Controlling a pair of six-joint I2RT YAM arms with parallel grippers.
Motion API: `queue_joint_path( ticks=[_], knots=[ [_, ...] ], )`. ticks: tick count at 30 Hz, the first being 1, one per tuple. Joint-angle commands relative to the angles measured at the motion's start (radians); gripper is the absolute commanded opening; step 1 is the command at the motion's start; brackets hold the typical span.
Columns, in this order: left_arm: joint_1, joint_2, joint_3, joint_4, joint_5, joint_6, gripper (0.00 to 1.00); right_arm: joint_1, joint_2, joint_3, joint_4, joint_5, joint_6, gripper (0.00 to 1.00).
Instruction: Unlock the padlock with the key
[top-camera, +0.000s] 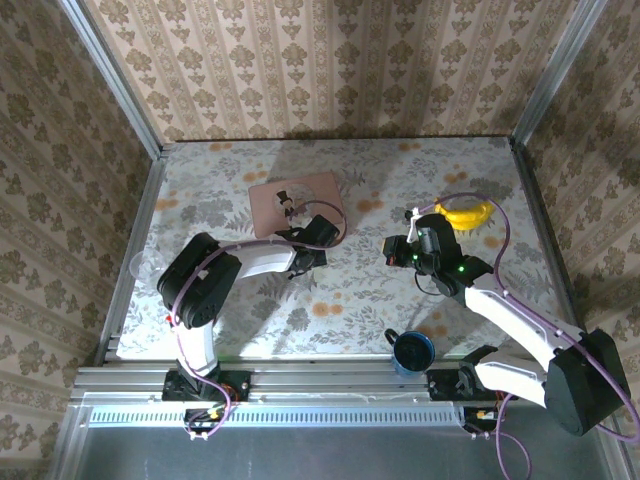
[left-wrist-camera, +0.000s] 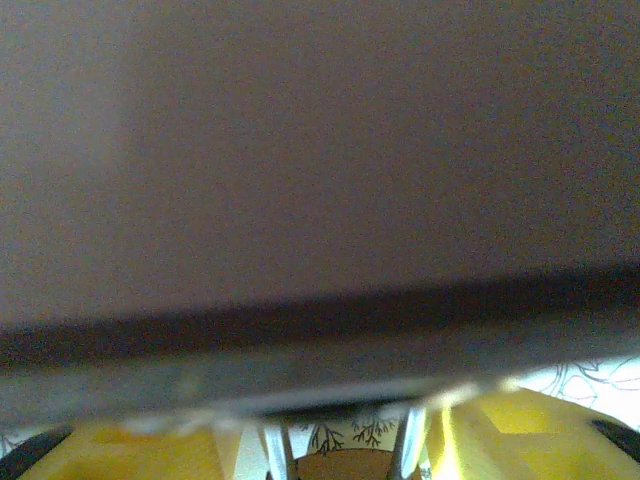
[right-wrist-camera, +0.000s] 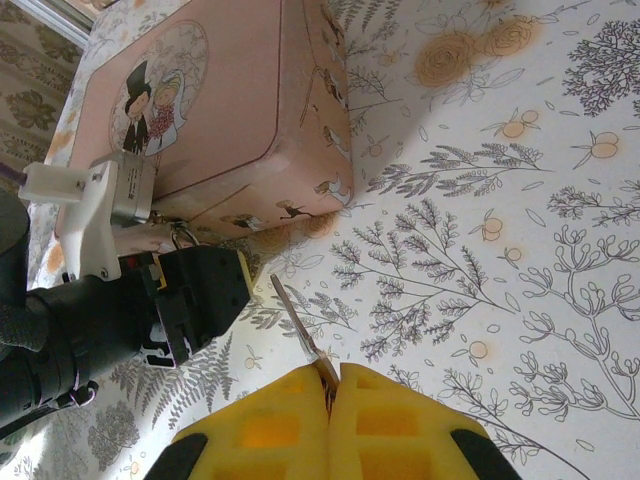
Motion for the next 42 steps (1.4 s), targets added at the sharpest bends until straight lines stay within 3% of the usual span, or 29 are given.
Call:
queue_joint_path(
  ticks=[1,10,19,24,30,42],
  knots=[
    [-0.001,-0.006,-0.023,-0.107,-0.016,-0.03,0.49,-0.005,0.01,-0.005,0.027,-0.02,0.015,0.0],
    [-0.005,0.025,0.016,-0.1,-0.002,-0.017,0.38,-0.005,0.026,0.001,0.035,-0.028,0.012,0.0],
    [-0.005,0.024,0.034,-0.099,0.012,0.001,0.2,-0.005,0.032,0.004,0.028,-0.028,0.01,0.0],
    [0.004,0.0,0.042,-0.056,0.073,0.001,0.12,0.0,0.055,-0.019,0.045,-0.046,0.005,0.0],
    [0.005,0.02,0.149,-0.105,0.113,-0.03,0.04,0.054,0.117,-0.067,0.146,-0.048,-0.029,0.0],
    [0.029,0.049,0.183,0.046,0.239,-0.116,0.01,0.136,0.354,-0.139,0.488,-0.075,-0.027,0.0]
  ],
)
